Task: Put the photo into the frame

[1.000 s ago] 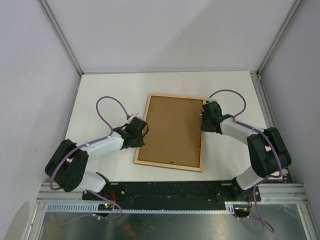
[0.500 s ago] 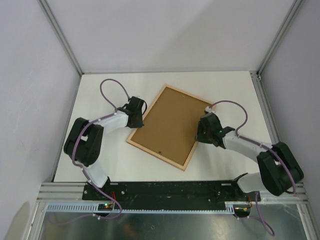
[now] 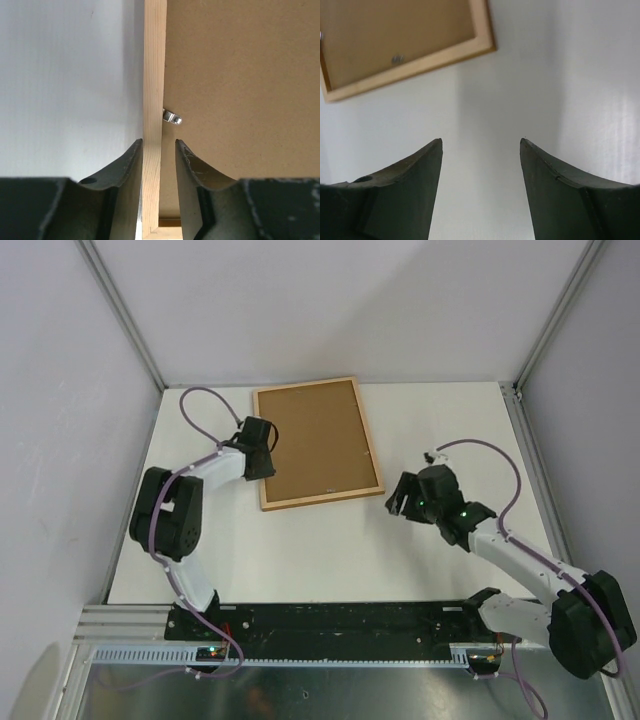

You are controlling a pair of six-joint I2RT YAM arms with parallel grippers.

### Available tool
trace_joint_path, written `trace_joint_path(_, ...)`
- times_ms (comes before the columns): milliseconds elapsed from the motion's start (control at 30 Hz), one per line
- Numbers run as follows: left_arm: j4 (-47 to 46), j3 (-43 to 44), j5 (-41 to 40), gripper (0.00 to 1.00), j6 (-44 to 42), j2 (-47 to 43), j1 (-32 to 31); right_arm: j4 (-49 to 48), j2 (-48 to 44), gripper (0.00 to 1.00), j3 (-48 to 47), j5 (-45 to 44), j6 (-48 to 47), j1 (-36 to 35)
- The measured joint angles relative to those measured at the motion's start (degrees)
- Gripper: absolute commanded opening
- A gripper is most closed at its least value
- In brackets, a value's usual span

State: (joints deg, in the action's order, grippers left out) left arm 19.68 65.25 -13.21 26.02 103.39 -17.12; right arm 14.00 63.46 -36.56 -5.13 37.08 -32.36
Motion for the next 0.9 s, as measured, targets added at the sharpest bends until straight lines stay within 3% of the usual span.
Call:
trace_joint_path(233,0.26,-1.53,1.07,0.35,0.92,-4.26,-0.26,0.98,2.71,0.7,-5.38,1.01,-3.78,10.51)
trace_joint_path(433,0.55,-7.58,1.99,0.37,1.81,-7.63,-0.26,-2.56,15.91,0.72,-13.29,2.43,-8.74,11.15)
trace_joint_path(633,2.01,-14.01,2.67,0.53,4.61,-16.02,-0.26,-5.01,30.12,0.72,-19.63,2.62,-13.14,11.1)
trace_joint_path(900,2.21,-22.6,4.79,0.6,17.84,-31.23,-0.5,-6.34,39.91,0.68,-24.57,1.25,-16.0,9.27)
